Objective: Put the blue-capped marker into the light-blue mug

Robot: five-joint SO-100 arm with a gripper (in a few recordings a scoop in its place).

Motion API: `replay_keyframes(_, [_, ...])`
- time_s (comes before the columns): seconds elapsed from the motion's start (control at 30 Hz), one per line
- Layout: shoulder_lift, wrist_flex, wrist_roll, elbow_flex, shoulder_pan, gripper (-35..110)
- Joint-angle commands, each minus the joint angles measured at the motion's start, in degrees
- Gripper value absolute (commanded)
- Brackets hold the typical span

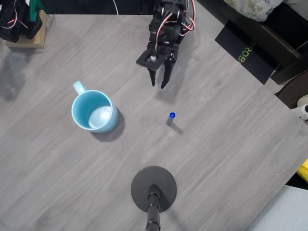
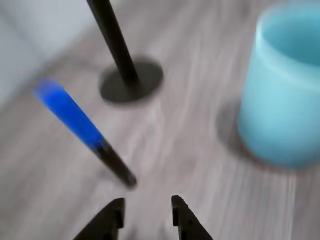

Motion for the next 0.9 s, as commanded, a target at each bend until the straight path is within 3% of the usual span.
replay_keyframes(0.0, [1.3,-11.6,-3.1,-4.0,1.8,20])
replay_keyframes(0.2, [-2.3,-31.6,-8.2,-5.2,-0.3,25])
replay_keyframes(0.37, [-23.0,-39.9,-8.0,-17.8,-0.5,29])
replay_keyframes(0.5, [-33.1,-41.0,-6.9,-22.7,-2.5,31])
replay_keyframes(0.87, [-38.4,-50.4,-4.4,-4.7,-13.4,32])
